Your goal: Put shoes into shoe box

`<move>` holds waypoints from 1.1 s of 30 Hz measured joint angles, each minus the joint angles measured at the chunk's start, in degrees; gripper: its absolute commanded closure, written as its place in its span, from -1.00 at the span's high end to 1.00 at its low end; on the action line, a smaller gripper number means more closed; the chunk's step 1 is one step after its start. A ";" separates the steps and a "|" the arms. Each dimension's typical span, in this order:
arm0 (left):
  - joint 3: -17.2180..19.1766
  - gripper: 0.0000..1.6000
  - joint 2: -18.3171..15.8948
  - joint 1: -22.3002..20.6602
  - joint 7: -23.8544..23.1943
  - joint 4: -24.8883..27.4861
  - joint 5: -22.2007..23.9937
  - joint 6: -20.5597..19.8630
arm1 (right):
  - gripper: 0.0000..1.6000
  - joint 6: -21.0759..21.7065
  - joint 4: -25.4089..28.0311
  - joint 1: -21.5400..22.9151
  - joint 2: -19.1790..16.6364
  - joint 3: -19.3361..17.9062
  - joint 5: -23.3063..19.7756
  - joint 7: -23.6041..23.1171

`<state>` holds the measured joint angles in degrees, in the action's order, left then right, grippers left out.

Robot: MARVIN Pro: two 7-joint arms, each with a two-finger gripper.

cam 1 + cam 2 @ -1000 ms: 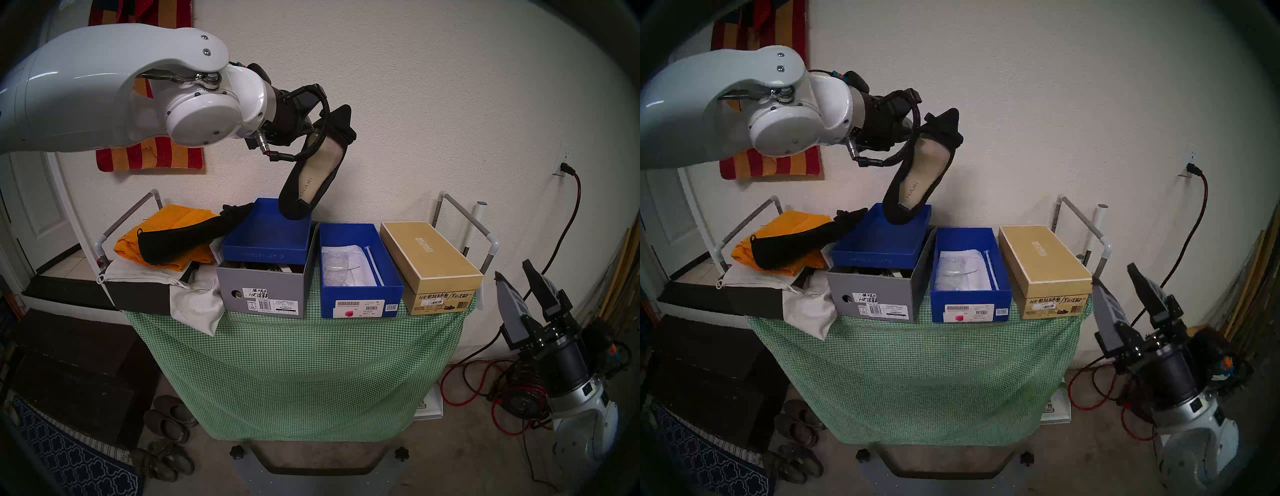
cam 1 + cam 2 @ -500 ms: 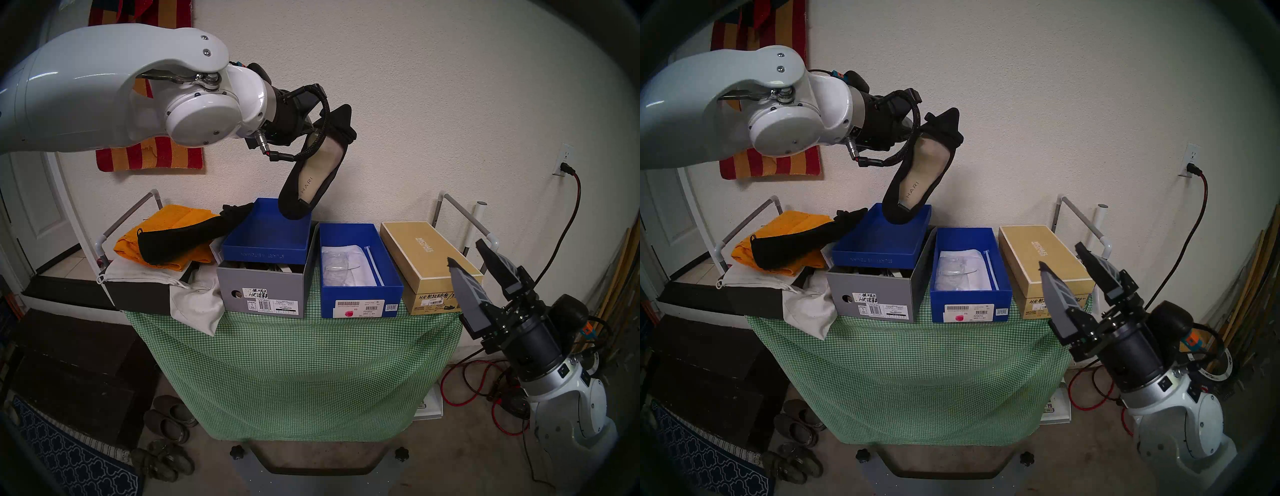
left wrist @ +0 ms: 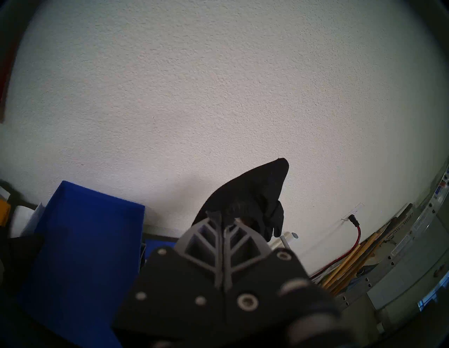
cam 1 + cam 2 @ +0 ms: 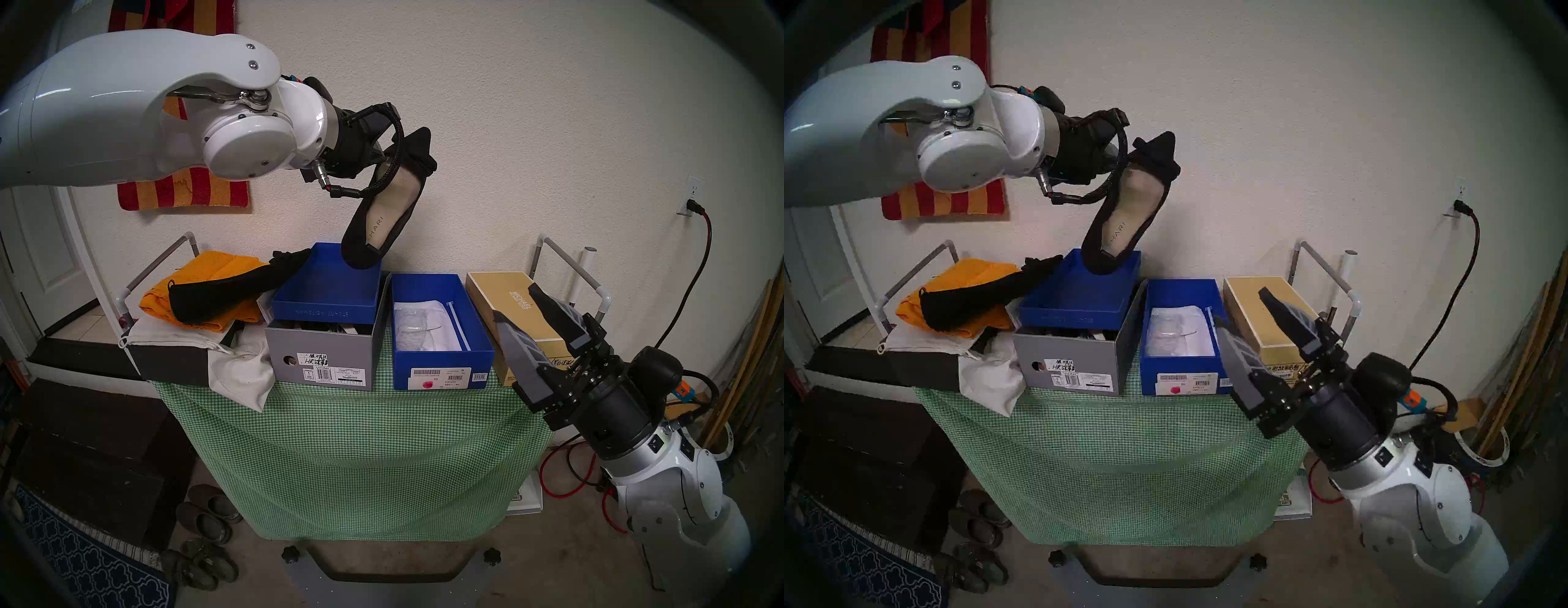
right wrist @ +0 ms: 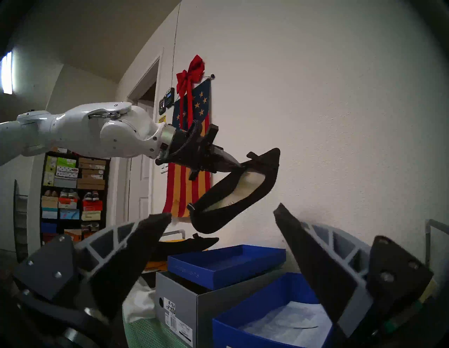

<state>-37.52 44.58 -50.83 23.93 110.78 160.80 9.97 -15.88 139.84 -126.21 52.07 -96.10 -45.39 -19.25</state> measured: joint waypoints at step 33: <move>-0.02 -1.00 -0.02 0.00 -0.18 0.00 -0.32 0.01 | 1.00 11.40 0.00 22.21 6.71 19.43 -3.66 13.67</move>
<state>-37.53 44.56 -50.83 23.75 110.78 160.48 9.98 -4.48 139.84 -104.00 58.78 -76.67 -49.05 -5.58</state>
